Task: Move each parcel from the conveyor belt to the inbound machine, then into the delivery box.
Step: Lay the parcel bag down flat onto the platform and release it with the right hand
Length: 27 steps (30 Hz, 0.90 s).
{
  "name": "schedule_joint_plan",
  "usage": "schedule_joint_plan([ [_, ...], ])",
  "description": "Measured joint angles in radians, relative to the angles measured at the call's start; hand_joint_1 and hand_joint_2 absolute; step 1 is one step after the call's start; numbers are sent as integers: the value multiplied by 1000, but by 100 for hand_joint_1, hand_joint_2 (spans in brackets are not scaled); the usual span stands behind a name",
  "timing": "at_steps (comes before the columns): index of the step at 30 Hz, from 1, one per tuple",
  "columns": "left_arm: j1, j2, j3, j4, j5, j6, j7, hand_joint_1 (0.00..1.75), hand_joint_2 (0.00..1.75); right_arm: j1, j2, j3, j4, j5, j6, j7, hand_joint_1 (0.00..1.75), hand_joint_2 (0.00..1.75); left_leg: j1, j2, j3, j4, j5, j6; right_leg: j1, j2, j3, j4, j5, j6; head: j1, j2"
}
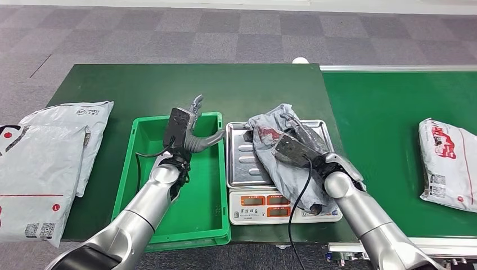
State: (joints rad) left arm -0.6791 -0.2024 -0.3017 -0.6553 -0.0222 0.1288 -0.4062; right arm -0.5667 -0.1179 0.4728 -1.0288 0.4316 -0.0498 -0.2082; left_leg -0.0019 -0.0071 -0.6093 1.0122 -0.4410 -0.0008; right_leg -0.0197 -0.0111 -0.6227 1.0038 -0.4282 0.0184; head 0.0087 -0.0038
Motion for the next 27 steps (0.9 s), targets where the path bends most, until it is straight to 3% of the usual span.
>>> schedule_joint_plan([
  [5,0,-1,-11,-5,-4,-6,-9,0,175,-27,1,-50,54,-102,27,-87,0,175,0,0,0,1,0,0,0,0,0,0,0,0,0,0],
  [11,-4,-10,-52,-21,-22,-11,-25,0,175,-64,0,-151,112,-361,150,-235,0,175,0,0,0,1,0,0,0,0,0,0,0,0,0,0],
  [19,-40,-26,-105,-31,-4,-14,-15,0,175,-139,-1,-257,229,-571,244,-249,0,175,0,1,0,1,0,0,0,0,0,0,1,0,0,0],
  [21,-55,-35,-119,-30,2,-20,1,0,175,-157,-2,-271,260,-584,213,-253,0,175,0,0,0,1,0,0,0,0,0,0,1,0,0,0],
  [27,-104,-64,-192,-18,-27,-25,65,0,175,-177,-24,-297,306,-531,-25,-265,0,175,-1,0,0,2,0,0,-1,1,0,0,1,0,0,0],
])
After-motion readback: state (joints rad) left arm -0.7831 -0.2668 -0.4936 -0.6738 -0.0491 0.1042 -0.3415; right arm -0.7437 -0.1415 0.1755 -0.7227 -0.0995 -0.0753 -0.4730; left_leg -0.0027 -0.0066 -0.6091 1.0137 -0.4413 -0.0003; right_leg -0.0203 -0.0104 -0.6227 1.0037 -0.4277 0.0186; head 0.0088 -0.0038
